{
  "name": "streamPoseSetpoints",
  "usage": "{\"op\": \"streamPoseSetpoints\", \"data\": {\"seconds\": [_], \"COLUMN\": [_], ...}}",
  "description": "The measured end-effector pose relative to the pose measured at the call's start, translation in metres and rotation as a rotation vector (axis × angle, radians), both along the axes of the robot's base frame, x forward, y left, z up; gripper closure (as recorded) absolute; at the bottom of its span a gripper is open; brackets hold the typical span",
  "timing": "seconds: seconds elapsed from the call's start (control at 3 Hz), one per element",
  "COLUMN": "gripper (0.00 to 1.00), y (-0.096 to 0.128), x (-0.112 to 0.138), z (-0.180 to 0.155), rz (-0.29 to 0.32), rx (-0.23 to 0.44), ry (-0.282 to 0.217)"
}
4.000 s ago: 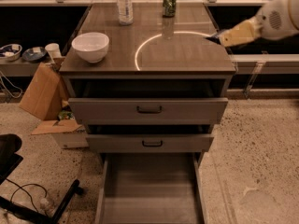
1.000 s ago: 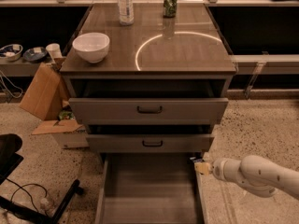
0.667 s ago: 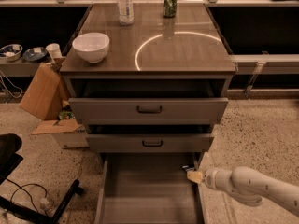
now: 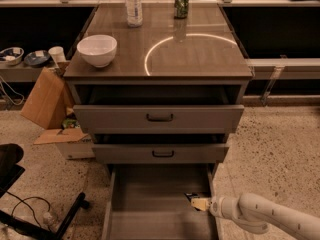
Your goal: Place rxbar blueberry into bottom drawer
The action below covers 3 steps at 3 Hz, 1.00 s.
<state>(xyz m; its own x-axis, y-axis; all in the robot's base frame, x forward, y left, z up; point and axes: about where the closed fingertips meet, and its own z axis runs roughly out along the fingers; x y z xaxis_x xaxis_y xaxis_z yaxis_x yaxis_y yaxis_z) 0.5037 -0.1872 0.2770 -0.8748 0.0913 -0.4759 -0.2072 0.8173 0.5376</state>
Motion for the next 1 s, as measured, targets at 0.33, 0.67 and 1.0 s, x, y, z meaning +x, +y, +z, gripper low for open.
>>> {"op": "streamPoseSetpoints", "data": {"seconds": [0.33, 0.67, 1.0], "gripper": [1.0, 1.0, 1.0], "y": [0.004, 0.01, 0.016], "x": [-0.005, -0.005, -0.005], "z": [-0.009, -0.028, -0.055], "rz": [-0.003, 0.012, 0.006], "rx": [0.017, -0.005, 0.018], "ry": [0.017, 0.033, 0.023]}}
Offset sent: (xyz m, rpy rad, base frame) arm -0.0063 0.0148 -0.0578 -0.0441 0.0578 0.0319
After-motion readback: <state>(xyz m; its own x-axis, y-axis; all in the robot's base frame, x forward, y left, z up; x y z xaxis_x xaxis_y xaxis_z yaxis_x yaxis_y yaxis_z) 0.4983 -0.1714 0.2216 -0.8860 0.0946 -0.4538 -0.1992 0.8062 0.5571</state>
